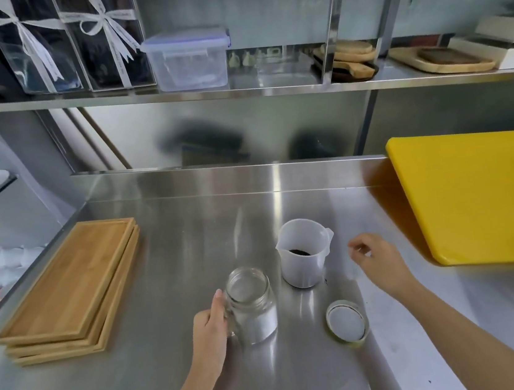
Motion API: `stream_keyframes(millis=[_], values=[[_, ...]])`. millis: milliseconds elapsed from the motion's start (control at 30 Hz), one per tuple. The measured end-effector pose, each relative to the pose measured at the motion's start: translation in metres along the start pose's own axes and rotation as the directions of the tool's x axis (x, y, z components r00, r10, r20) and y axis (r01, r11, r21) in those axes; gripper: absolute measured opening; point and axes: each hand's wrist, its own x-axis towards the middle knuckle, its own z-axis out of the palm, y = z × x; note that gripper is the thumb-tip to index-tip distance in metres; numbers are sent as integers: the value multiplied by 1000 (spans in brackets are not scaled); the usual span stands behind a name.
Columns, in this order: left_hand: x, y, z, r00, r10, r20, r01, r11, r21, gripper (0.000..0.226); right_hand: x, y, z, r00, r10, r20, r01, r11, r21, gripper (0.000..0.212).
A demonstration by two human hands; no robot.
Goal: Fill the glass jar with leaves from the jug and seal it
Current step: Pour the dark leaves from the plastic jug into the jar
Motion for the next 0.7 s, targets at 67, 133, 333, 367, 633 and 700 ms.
stream_keyframes(millis=[67,133,333,367,633,700], values=[[9,0,-3,1000,-4,24,4,1000,-11,58,20,2,3,999,41,-17,-41,999,7,18],[16,0,-4,999,7,34,-6,1000,-16,59,38,3,6,997,66,39,-66,998,-9,28],[22,5,2,997,40,63,-40,999,3,64,66,8,22,949,50,311,-16,994,-110,49],[22,6,3,997,44,70,-45,999,8,64,67,10,24,945,55,323,-24,995,-100,44],[16,1,8,1000,10,25,-10,1000,0,65,50,6,23,906,89,413,-151,981,118,22],[16,0,10,1000,3,25,-3,1000,4,65,40,5,22,867,99,488,-243,940,239,21]])
